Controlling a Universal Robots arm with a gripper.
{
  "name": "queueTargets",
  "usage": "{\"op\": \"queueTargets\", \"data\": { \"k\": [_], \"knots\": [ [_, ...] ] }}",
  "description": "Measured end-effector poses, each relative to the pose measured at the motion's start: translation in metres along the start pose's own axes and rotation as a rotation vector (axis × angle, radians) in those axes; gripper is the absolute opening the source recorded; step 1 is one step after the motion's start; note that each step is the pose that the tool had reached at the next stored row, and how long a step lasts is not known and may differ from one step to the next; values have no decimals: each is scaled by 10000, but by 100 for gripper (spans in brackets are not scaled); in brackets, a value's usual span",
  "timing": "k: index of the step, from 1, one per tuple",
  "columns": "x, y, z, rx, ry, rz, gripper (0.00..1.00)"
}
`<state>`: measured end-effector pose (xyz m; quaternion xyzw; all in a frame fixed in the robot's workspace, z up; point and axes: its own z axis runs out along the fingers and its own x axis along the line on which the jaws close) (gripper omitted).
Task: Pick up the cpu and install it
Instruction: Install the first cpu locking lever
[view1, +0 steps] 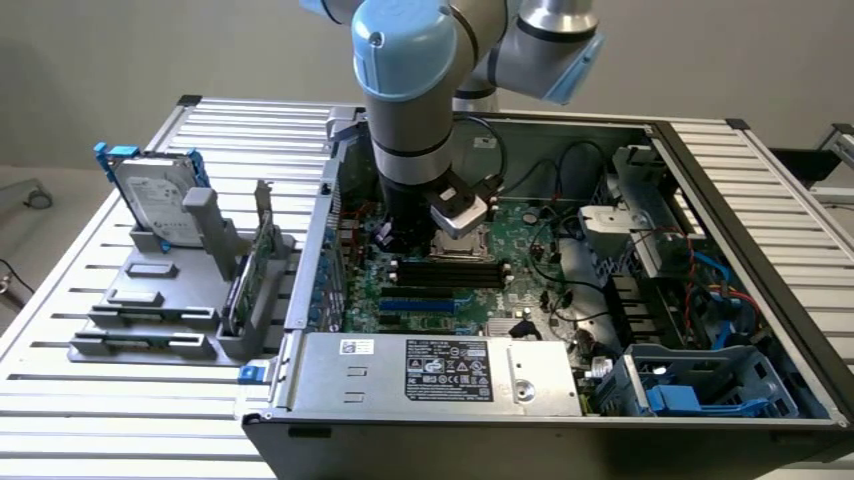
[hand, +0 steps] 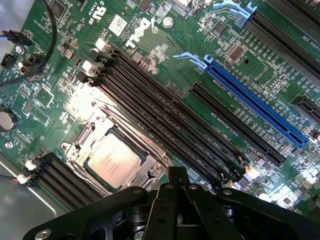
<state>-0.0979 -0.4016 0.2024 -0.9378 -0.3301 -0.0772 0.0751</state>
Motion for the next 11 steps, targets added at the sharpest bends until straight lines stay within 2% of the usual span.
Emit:
{"op": "queueTargets", "data": {
  "k": [11],
  "knots": [
    [-3, -11, 37, -1, 0, 0, 11]
  ]
}}
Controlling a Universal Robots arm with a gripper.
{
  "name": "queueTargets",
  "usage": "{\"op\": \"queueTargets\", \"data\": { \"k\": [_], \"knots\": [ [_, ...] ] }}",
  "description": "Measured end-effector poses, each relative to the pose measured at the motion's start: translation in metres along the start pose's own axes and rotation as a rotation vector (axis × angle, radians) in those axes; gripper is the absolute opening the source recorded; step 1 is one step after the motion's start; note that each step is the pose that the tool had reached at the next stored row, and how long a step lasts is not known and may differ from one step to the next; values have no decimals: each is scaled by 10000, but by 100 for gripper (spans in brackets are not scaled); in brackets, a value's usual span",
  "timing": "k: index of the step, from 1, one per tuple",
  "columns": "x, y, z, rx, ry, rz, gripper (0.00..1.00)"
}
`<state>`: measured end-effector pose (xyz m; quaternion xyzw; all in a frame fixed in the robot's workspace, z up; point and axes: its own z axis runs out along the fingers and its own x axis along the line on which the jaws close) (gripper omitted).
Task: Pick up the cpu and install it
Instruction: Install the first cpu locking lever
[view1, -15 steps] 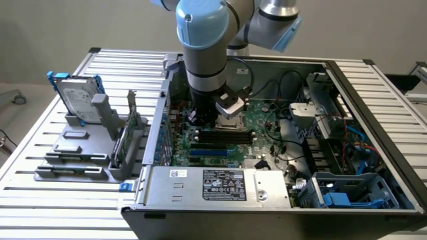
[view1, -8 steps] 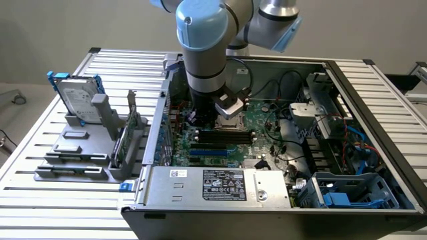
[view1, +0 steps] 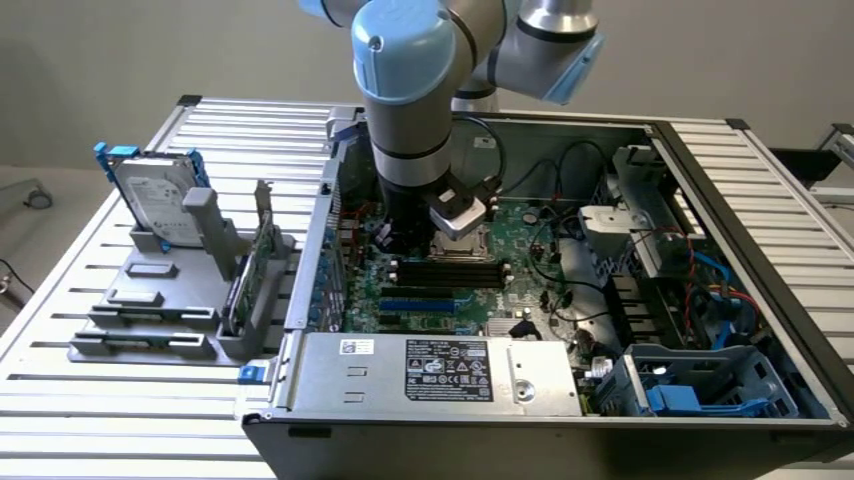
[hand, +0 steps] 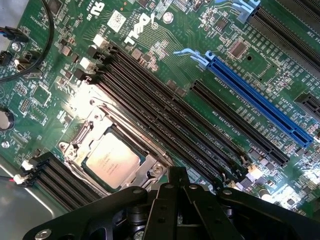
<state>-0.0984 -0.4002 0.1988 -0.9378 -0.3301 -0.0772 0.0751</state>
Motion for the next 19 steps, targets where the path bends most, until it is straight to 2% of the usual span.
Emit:
{"op": "queueTargets", "data": {
  "k": [14, 19],
  "knots": [
    [-3, -2, 29, -7, 10, -2, 11],
    [-3, -2, 32, -57, -18, -8, 11]
  ]
}}
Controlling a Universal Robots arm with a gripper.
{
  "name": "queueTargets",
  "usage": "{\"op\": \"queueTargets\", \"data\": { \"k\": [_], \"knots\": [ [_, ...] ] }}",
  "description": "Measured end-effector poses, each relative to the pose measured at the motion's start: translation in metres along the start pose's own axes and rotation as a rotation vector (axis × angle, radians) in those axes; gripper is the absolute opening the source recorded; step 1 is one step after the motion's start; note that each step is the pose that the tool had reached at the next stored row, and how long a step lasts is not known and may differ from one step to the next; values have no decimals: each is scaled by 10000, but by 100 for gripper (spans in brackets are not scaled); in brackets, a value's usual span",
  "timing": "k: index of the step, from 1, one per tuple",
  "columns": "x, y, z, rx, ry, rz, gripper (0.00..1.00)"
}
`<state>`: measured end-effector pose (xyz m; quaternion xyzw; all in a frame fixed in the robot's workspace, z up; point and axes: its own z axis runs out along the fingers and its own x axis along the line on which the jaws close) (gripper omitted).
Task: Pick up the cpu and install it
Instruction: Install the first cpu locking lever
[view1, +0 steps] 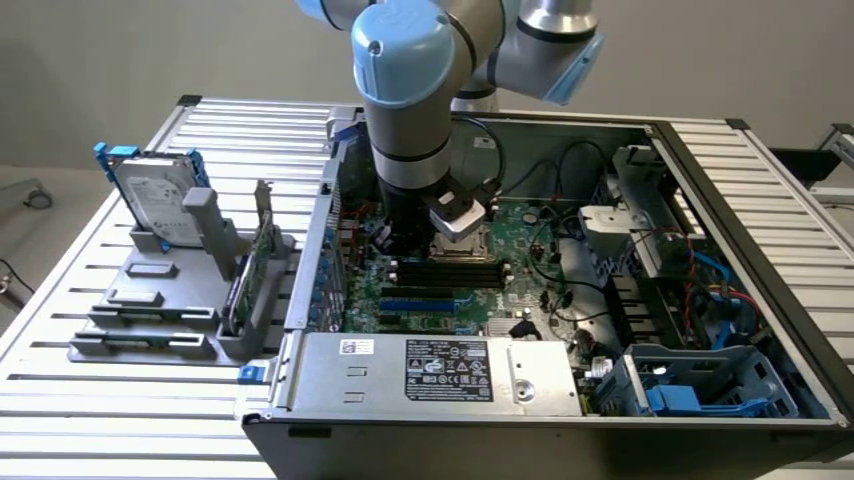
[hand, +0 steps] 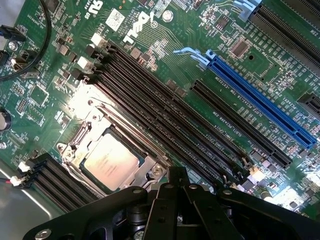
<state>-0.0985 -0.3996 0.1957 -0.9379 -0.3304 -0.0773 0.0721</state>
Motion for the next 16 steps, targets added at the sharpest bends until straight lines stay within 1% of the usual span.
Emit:
{"op": "queueTargets", "data": {
  "k": [2, 4, 7, 12, 16],
  "knots": [
    [-1, 1, -3, -43, -39, -6, 11],
    [0, 0, -1, -76, -64, -10, 11],
    [6, -2, -29, -82, -64, -11, 11],
    [37, -16, -187, -82, -68, -11, 11],
    [74, -46, -316, -78, -72, -13, 11]
  ]
}}
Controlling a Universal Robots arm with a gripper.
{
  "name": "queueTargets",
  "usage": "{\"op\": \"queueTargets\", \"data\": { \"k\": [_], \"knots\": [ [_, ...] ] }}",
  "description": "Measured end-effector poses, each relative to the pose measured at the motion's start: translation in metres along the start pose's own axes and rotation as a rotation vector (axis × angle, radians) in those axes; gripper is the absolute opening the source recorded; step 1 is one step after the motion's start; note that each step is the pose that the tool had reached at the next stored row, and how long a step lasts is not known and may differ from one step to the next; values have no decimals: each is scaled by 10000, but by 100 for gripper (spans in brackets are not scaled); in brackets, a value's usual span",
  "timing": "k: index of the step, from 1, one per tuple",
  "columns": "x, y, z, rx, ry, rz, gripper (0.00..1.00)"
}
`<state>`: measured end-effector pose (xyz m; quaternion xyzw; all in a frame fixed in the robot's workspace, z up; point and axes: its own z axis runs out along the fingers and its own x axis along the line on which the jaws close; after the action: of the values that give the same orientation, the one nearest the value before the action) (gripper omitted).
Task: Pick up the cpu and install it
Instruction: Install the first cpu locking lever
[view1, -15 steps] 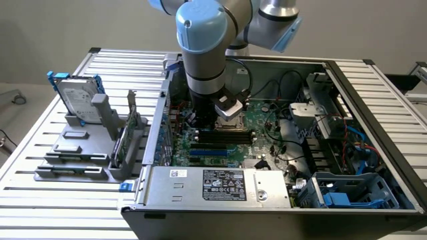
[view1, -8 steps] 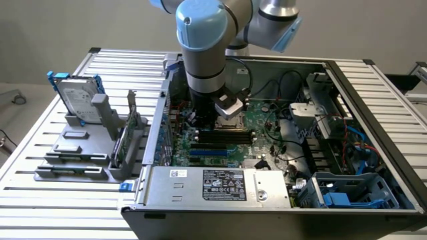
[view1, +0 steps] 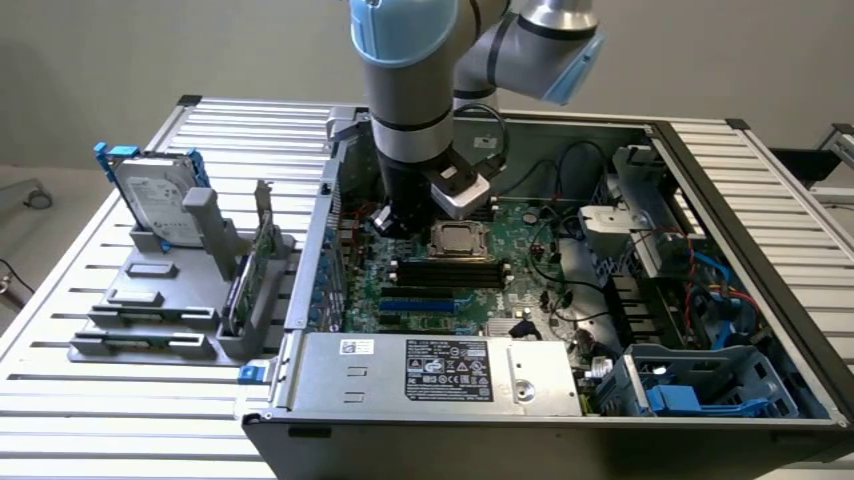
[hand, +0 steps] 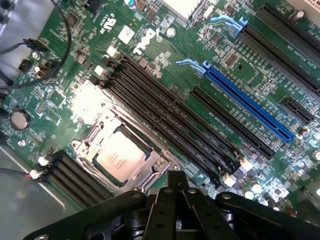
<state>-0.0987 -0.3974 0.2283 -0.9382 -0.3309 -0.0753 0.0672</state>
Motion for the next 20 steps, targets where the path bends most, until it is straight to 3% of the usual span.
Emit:
{"op": "queueTargets", "data": {
  "k": [7, 20],
  "knots": [
    [82, -80, -147, 120, -114, -247, 11],
    [127, -114, -311, 376, -305, -1936, 11]
  ]
}}
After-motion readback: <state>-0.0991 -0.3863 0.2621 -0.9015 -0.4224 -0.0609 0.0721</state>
